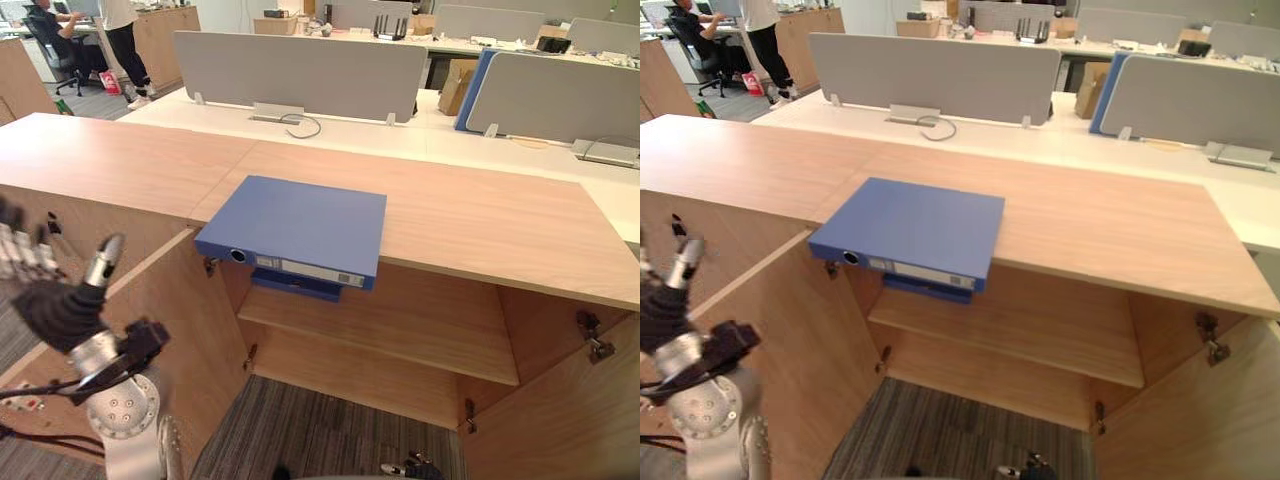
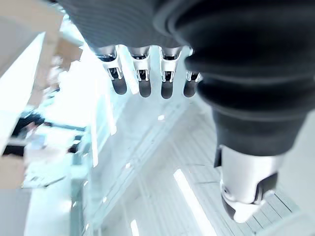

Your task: Walk over to the cabinet, pick up the folder, carry it to the office cabinet, place the folder inside the office cabinet, then close the office cabinet door

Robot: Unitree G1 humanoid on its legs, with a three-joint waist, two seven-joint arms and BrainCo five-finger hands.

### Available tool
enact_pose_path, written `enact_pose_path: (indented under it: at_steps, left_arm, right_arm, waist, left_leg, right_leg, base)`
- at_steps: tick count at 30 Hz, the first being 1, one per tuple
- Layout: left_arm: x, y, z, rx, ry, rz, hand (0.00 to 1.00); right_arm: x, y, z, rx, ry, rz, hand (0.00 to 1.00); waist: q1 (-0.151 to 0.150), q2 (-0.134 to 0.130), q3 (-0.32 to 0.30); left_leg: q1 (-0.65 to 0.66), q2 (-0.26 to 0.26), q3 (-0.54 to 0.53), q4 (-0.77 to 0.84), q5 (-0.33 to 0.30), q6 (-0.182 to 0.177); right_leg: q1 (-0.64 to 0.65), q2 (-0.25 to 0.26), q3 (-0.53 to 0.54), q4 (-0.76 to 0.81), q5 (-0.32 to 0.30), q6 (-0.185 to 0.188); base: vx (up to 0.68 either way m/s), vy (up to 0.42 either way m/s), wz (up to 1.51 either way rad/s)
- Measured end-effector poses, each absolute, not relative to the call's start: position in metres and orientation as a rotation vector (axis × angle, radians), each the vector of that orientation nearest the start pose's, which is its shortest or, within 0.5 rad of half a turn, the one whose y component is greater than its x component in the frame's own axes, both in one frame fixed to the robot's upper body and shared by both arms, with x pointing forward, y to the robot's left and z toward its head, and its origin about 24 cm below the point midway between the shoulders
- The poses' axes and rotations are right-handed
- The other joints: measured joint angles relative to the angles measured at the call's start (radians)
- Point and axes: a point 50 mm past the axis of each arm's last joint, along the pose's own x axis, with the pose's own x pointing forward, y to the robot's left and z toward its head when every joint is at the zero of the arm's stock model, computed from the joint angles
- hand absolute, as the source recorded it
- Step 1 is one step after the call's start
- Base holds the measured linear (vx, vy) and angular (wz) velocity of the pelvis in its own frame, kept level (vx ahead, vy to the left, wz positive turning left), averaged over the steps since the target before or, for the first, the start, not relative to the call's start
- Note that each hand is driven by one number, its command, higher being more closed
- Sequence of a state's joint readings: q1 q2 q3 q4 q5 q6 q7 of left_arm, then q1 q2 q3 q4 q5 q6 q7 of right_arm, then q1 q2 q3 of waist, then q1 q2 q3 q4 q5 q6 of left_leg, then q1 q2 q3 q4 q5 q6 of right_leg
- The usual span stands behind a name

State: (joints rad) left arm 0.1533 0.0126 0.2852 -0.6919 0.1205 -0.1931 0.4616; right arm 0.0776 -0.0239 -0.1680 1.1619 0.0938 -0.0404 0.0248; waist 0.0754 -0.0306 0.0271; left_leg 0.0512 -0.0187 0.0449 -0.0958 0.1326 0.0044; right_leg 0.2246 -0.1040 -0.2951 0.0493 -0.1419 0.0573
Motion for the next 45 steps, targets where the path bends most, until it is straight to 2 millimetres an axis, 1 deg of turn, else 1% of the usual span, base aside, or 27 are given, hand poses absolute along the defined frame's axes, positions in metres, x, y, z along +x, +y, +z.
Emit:
enact_pose_path:
  at_steps: [1,3,4,6,8,11,12,14,15,16,18,21,25,29,32,35,37,41,45]
  left_arm:
    - [0.161,0.226,0.184,0.172,-0.794,0.758,0.0]
    - [0.157,0.221,0.196,0.331,-0.854,0.764,0.0]
    - [0.159,0.218,0.198,0.36,-0.868,0.752,0.0]
    - [0.163,0.208,0.203,0.434,-0.909,0.696,0.0]
    - [0.169,0.193,0.204,0.504,-0.929,0.598,0.0]
    - [0.176,0.174,0.198,0.547,-0.92,0.452,0.0]
    - [0.18,0.165,0.193,0.558,-0.907,0.381,0.0]
    - [0.185,0.154,0.185,0.578,-0.882,0.293,0.0]
    - [0.188,0.147,0.179,0.598,-0.863,0.232,0.0]
    - [0.189,0.145,0.176,0.612,-0.855,0.208,0.0]
    - [0.192,0.136,0.166,0.684,-0.84,0.123,0.0]
    - [0.193,0.13,0.16,0.752,-0.845,0.062,0.0]
    - [0.192,0.13,0.159,0.818,-0.862,0.022,0.0]
    - [0.196,0.132,0.151,0.895,-0.844,-0.025,0.0]
    - [0.196,0.133,0.151,0.946,-0.858,-0.047,0.0]
    - [0.198,0.135,0.146,0.999,-0.856,-0.082,0.0]
    - [0.2,0.137,0.142,1.045,-0.847,-0.099,0.0]
    - [0.213,0.147,0.128,1.159,-0.783,-0.127,0.0]
    - [0.219,0.15,0.122,1.215,-0.758,-0.12,0.0]
  right_arm:
    - [0.073,-0.177,-0.172,0.176,1.18,-0.222,0.0]
    - [0.073,-0.177,-0.171,0.179,1.173,-0.222,0.0]
    - [0.071,-0.177,-0.171,0.179,1.178,-0.222,0.0]
    - [0.071,-0.177,-0.171,0.162,1.179,-0.205,0.0]
    - [0.072,-0.178,-0.171,0.141,1.181,-0.191,0.0]
    - [0.072,-0.177,-0.172,0.134,1.189,-0.179,0.0]
    - [0.072,-0.177,-0.172,0.127,1.193,-0.171,0.0]
    - [0.072,-0.177,-0.172,0.102,1.204,-0.142,0.0]
    - [0.071,-0.178,-0.173,0.099,1.208,-0.142,0.0]
    - [0.071,-0.178,-0.173,0.093,1.209,-0.137,0.0]
    - [0.073,-0.18,-0.173,0.066,1.217,-0.107,0.0]
    - [0.075,-0.182,-0.173,0.055,1.221,-0.102,0.0]
    - [0.076,-0.181,-0.173,0.021,1.227,-0.067,0.0]
    - [0.076,-0.181,-0.173,0.009,1.222,-0.058,0.0]
    - [0.078,-0.18,-0.172,-0.005,1.214,-0.041,0.0]
    - [0.08,-0.179,-0.172,-0.024,1.21,-0.018,0.0]
    - [0.082,-0.18,-0.171,-0.026,1.203,-0.018,0.0]
    - [0.084,-0.18,-0.171,-0.03,1.201,-0.014,0.0]
    - [0.085,-0.179,-0.171,-0.029,1.197,-0.012,0.0]
  waist:
    - [0.0,0.001,-0.003]
    - [-0.002,0.003,-0.009]
    - [0.0,0.004,-0.012]
    - [0.001,0.007,-0.016]
    - [0.0,0.01,-0.025]
    - [-0.003,0.009,-0.029]
    - [-0.003,0.008,-0.032]
    - [-0.003,0.007,-0.039]
    - [-0.001,0.012,-0.043]
    - [-0.001,0.012,-0.046]
    - [-0.001,0.022,-0.052]
    - [-0.004,0.031,-0.054]
    - [-0.005,0.033,-0.056]
    - [-0.005,0.032,-0.057]
    - [-0.006,0.032,-0.057]
    - [-0.007,0.032,-0.059]
    - [-0.007,0.032,-0.057]
    - [-0.009,0.031,-0.053]
    - [-0.011,0.028,-0.045]
  left_leg:
    - [0.0,-0.001,0.0,0.0,0.0,0.0]
    - [0.0,0.001,0.001,0.0,0.0,0.0]
    - [-0.002,0.002,0.003,0.0,0.0,0.0]
    - [-0.01,0.007,0.006,0.0,0.002,-0.003]
    - [-0.027,0.018,0.021,0.0,0.005,-0.007]
    - [-0.03,0.024,0.026,0.001,0.011,-0.002]
    - [-0.03,0.026,0.027,0.001,0.013,-0.002]
    - [-0.031,0.031,0.03,0.001,0.013,-0.002]
    - [-0.031,0.033,0.034,0.001,0.013,-0.002]
    - [-0.031,0.034,0.036,0.001,0.013,-0.002]
    - [-0.032,0.04,0.049,0.001,0.013,-0.003]
    - [-0.032,0.043,0.054,0.001,0.013,-0.003]
    - [-0.032,0.043,0.059,0.001,0.013,-0.003]
    - [-0.031,0.042,0.061,0.001,0.013,-0.002]
    - [-0.031,0.042,0.065,0.001,0.013,-0.002]
    - [-0.031,0.043,0.066,0.001,0.013,-0.002]
    - [-0.029,0.042,0.067,0.0,0.013,-0.003]
    - [-0.018,0.042,0.067,0.0,0.012,-0.003]
    - [-0.012,0.043,0.066,0.0,0.006,-0.01]
  right_leg:
    - [0.0,-0.001,0.0,0.0,0.0,0.0]
    - [-0.002,0.0,0.002,-0.002,0.0,0.0]
    - [-0.004,0.001,0.004,-0.004,0.0,0.0]
    - [-0.013,0.006,0.009,-0.007,0.003,-0.004]
    - [-0.037,0.015,0.029,-0.01,0.011,-0.011]
    - [-0.039,0.023,0.036,-0.015,0.016,-0.015]
    - [-0.039,0.026,0.037,-0.018,0.017,-0.016]
    - [-0.04,0.03,0.041,-0.021,0.017,-0.018]
    - [-0.041,0.032,0.045,-0.022,0.017,-0.019]
    - [-0.042,0.033,0.048,-0.022,0.017,-0.019]
    - [-0.049,0.037,0.06,-0.022,0.019,-0.023]
    - [-0.055,0.038,0.068,-0.016,0.018,-0.024]
    - [-0.062,0.037,0.076,-0.008,0.018,-0.024]
    - [-0.065,0.034,0.078,-0.007,0.018,-0.024]
    - [-0.067,0.034,0.082,-0.007,0.018,-0.024]
    - [-0.067,0.034,0.082,-0.007,0.019,-0.024]
    - [-0.066,0.036,0.083,-0.008,0.019,-0.024]
    - [-0.056,0.038,0.083,-0.01,0.018,-0.025]
    - [-0.047,0.038,0.083,-0.016,0.018,-0.025]
  base:
    - [-0.04,0.023,0.01]
    - [-0.04,0.021,-0.01]
    - [-0.05,0.015,-0.04]
    - [-0.04,0.005,-0.09]
    - [-0.03,-0.005,-0.21]
    - [0.01,-0.03,-0.11]
    - [0.01,-0.034,-0.03]
    - [0.0,-0.052,-0.06]
    - [0.0,-0.048,-0.09]
    - [-0.01,-0.03,-0.12]
    - [-0.02,-0.018,-0.15]
    - [-0.03,-0.006,-0.08]
    - [-0.04,0.009,-0.05]
    - [-0.03,0.012,-0.01]
    - [-0.02,0.01,-0.02]
    - [0.0,0.0,0.0]
    - [0.0,0.0,0.0]
    - [0.0,0.0,0.0]
    - [0.0,0.0,0.0]
